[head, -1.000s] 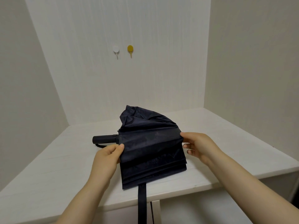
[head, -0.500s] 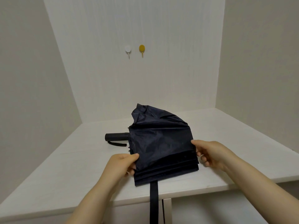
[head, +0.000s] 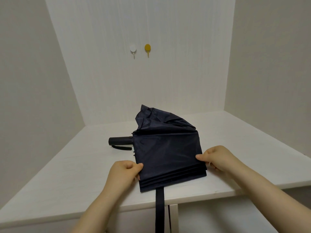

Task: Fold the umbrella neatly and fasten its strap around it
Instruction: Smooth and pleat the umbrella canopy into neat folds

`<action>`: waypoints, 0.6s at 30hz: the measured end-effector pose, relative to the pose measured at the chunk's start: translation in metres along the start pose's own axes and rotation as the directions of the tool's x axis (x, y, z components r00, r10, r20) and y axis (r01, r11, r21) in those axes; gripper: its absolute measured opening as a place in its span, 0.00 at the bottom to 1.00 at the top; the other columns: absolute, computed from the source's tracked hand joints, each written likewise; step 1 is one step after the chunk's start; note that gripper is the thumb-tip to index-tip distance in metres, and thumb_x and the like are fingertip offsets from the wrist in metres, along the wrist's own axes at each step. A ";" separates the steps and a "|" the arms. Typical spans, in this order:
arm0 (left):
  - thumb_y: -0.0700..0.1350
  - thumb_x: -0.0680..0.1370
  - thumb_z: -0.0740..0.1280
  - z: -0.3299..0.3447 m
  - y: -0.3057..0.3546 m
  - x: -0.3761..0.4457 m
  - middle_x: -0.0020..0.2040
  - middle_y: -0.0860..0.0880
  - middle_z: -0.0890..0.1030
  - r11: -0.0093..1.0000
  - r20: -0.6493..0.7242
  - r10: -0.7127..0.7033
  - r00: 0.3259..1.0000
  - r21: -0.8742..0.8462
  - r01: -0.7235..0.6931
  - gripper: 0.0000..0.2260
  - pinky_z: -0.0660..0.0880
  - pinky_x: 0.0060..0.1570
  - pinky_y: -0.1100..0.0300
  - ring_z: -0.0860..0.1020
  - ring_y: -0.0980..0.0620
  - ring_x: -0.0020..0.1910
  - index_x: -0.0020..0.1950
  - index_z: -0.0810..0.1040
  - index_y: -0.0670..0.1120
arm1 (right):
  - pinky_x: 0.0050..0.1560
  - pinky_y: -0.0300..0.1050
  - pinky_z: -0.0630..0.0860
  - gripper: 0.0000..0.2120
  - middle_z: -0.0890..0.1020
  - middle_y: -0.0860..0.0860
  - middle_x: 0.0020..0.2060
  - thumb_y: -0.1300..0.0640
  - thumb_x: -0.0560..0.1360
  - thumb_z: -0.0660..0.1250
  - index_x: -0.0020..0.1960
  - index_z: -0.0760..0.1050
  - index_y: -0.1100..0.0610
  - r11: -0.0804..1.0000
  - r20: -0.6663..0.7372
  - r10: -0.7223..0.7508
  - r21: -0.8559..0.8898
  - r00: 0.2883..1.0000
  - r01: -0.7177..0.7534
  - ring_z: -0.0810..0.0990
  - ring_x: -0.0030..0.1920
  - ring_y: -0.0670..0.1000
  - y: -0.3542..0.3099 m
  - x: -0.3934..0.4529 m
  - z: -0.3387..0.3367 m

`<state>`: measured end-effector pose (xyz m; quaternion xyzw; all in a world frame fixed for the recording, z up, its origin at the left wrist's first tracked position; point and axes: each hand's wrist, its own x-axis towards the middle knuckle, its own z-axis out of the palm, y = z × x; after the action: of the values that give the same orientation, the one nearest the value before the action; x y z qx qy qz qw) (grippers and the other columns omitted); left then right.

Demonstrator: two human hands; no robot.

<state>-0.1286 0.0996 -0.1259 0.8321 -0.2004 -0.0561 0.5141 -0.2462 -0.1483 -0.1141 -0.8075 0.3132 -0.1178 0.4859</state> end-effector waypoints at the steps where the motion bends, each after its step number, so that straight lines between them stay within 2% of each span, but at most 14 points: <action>1: 0.44 0.75 0.67 0.001 0.000 0.000 0.20 0.52 0.74 0.999 -0.017 0.010 1.000 0.039 -0.009 0.18 0.65 0.27 0.67 0.69 0.58 0.21 0.25 0.74 0.43 | 0.28 0.40 0.60 0.21 0.68 0.52 0.23 0.56 0.70 0.72 0.25 0.65 0.57 1.000 -0.008 -0.017 -0.021 1.000 0.017 0.63 0.25 0.50 0.001 0.001 0.002; 4: 0.45 0.75 0.67 0.003 -0.002 0.000 0.23 0.50 0.76 0.991 -0.054 0.047 0.997 0.130 -0.040 0.17 0.67 0.31 0.62 0.71 0.58 0.24 0.25 0.75 0.43 | 0.30 0.42 0.59 0.22 0.67 0.53 0.25 0.57 0.69 0.72 0.25 0.62 0.56 0.995 -0.037 -0.062 -0.081 0.997 0.059 0.62 0.26 0.51 0.004 0.001 0.008; 7: 0.46 0.74 0.67 0.008 -0.005 0.000 0.28 0.46 0.79 0.965 -0.090 0.076 0.993 0.258 -0.050 0.15 0.68 0.33 0.59 0.74 0.51 0.29 0.27 0.74 0.44 | 0.33 0.43 0.64 0.18 0.71 0.50 0.25 0.56 0.69 0.72 0.27 0.66 0.56 0.978 -0.089 -0.099 -0.192 0.991 0.080 0.68 0.28 0.50 0.009 0.000 0.011; 10: 0.48 0.75 0.65 0.013 -0.007 -0.003 0.29 0.47 0.78 0.900 -0.115 0.149 0.982 0.426 -0.087 0.15 0.67 0.32 0.58 0.75 0.48 0.33 0.30 0.74 0.43 | 0.33 0.42 0.66 0.13 0.75 0.47 0.29 0.54 0.70 0.69 0.31 0.69 0.54 0.923 -0.145 -0.168 -0.371 0.975 0.104 0.74 0.34 0.51 0.010 -0.005 0.019; 14: 0.50 0.75 0.64 0.017 -0.008 -0.004 0.34 0.49 0.79 0.811 -0.110 0.228 0.967 0.572 -0.126 0.10 0.64 0.31 0.59 0.76 0.48 0.37 0.37 0.74 0.45 | 0.36 0.42 0.66 0.08 0.76 0.47 0.35 0.53 0.72 0.64 0.37 0.69 0.53 0.826 -0.165 -0.272 -0.545 0.948 0.142 0.75 0.40 0.51 0.009 -0.011 0.025; 16: 0.49 0.73 0.66 0.018 -0.009 -0.004 0.39 0.52 0.78 0.798 -0.124 0.306 0.944 0.574 -0.184 0.05 0.67 0.36 0.58 0.77 0.49 0.41 0.42 0.72 0.50 | 0.36 0.43 0.66 0.08 0.75 0.47 0.37 0.53 0.73 0.63 0.38 0.67 0.54 0.774 -0.144 -0.327 -0.607 0.934 0.178 0.73 0.39 0.51 0.010 -0.012 0.024; 18: 0.47 0.71 0.70 0.018 -0.011 -0.002 0.46 0.52 0.77 0.764 -0.122 0.383 0.916 0.600 -0.239 0.10 0.70 0.43 0.58 0.76 0.49 0.46 0.49 0.73 0.50 | 0.38 0.43 0.65 0.07 0.73 0.47 0.40 0.55 0.73 0.63 0.40 0.66 0.54 0.712 -0.106 -0.412 -0.657 0.905 0.247 0.71 0.41 0.51 0.012 -0.011 0.024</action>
<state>-0.1331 0.0896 -0.1440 0.9027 -0.2811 0.1933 0.2622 -0.2472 -0.1287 -0.1352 -0.9445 0.2412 -0.1904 0.1160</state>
